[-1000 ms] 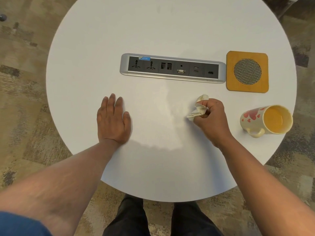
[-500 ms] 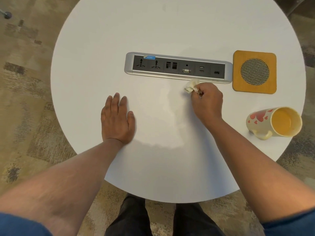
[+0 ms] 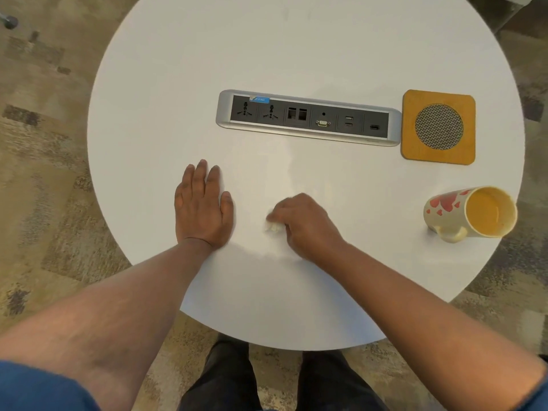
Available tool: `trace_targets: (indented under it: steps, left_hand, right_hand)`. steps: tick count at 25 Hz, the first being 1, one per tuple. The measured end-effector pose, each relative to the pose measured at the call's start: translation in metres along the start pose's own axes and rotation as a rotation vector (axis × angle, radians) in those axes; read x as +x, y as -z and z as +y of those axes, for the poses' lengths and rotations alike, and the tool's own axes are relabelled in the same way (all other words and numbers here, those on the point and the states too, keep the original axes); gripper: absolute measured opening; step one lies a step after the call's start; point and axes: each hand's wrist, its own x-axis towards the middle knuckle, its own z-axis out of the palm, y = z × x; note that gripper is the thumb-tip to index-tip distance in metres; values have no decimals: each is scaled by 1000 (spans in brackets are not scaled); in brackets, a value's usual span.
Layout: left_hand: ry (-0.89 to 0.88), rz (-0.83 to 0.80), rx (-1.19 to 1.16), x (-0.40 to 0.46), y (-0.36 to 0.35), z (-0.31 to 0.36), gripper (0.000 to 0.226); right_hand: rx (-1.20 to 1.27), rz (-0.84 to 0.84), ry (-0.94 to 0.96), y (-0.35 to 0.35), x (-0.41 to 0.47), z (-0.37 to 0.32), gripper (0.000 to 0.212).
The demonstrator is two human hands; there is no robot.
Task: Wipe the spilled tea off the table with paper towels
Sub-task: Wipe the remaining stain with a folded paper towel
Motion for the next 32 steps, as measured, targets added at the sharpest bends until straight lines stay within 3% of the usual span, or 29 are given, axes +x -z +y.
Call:
trace_targets:
  steps: [5, 8, 9, 11, 13, 15, 20, 25, 27, 29, 32]
  left_hand:
    - [-2, -7, 1, 0, -1, 0, 60]
    - [-5, -2, 1, 0, -1, 0, 60]
    - [-5, -1, 0, 0, 0, 0, 59]
    - [-8, -5, 0, 0, -1, 0, 59]
    - [-7, 5, 6, 0, -2, 0, 59]
    - [-7, 4, 7, 0, -2, 0, 59]
    - [-13, 14, 9, -1, -3, 0, 59]
    - [-15, 16, 13, 0, -1, 0, 59]
    - [-19, 15, 18, 0, -2, 0, 59]
    - [-20, 17, 23, 0, -3, -1, 59]
    - [-22, 13, 21, 0, -4, -2, 59]
  right_hand:
    - [-37, -209, -42, 0, -45, -3, 37]
    - [-14, -366, -61, 11, -55, 2, 41]
    - [63, -320, -101, 18, -54, 7, 43]
    - [167, 16, -271, 37, -50, 27, 42]
    - [122, 293, -459, 55, -49, 55, 39]
    - [37, 316, -533, 58, -56, 74, 37]
    - [-68, 278, -408, 17, -76, 43, 6]
    - [110, 74, -243, -18, -73, -6, 16]
    - [113, 271, -272, -4, -62, 6, 15]
    - [69, 558, -470, 20, -54, 36, 10]
    - [126, 634, -731, 36, -53, 67, 11]
